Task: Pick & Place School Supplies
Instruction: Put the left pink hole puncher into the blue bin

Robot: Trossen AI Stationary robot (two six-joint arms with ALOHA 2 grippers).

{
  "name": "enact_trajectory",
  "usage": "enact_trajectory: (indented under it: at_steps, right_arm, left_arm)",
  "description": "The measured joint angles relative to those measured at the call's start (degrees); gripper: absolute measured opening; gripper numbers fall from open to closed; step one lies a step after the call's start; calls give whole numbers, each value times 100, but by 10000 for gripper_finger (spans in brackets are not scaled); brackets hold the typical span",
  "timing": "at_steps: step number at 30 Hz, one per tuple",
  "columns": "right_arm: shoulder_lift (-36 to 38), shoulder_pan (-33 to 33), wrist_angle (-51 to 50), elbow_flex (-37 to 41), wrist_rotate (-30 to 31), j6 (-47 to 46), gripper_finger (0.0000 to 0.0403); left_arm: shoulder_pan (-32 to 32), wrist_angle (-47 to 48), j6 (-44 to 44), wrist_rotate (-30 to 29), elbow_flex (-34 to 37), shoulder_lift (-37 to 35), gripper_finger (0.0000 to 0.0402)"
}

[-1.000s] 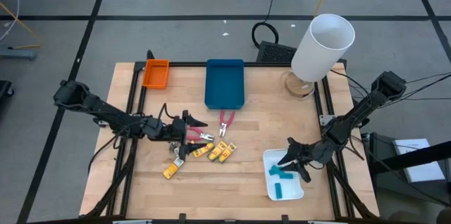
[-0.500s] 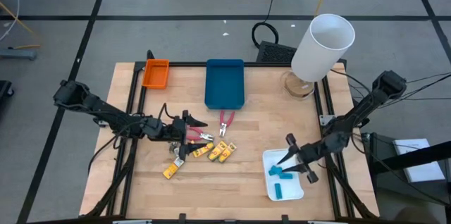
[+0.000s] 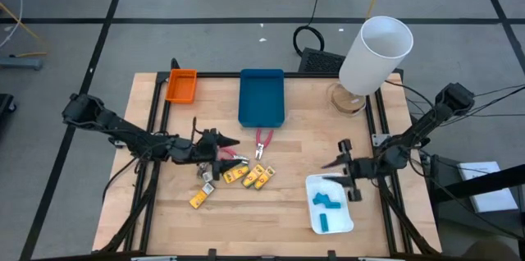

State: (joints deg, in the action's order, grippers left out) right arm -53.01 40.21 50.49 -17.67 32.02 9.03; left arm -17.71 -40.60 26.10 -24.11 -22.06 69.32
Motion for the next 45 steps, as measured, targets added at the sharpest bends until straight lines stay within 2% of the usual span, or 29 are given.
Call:
enact_trajectory:
  at_steps: [6, 11, 16, 23, 30, 35, 39, 45]
  right_arm:
    - [-6, -333, -466, 0, 239, -694, 163]
    - [-7, -426, -629, 1, 228, -821, 208]
    - [-7, -429, -622, 0, 228, -839, 230]
    - [-4, -427, -697, 0, 226, -840, 233]
    - [-7, -427, -759, 0, 226, -839, 233]
    - [-4, -427, -787, 0, 232, -839, 233]
    - [-4, -428, -814, 0, 233, -841, 233]
    - [-7, -428, -885, 0, 237, -841, 233]
  left_arm:
    - [53, 361, 280, -55, 0, 68, 388]
    - [-7, 386, 507, -54, 0, 382, 388]
    - [6, 743, 1117, -138, 0, 716, 388]
    - [5, 2445, 2730, -131, -3, 468, 388]
    - [6, 5735, 3993, -138, -723, -150, 388]
    - [6, 7859, 4850, -127, -1415, -107, 388]
    - [6, 8484, 5463, 17, -1552, 154, 388]
    - [32, 8960, 5981, 604, -1545, 832, 388]
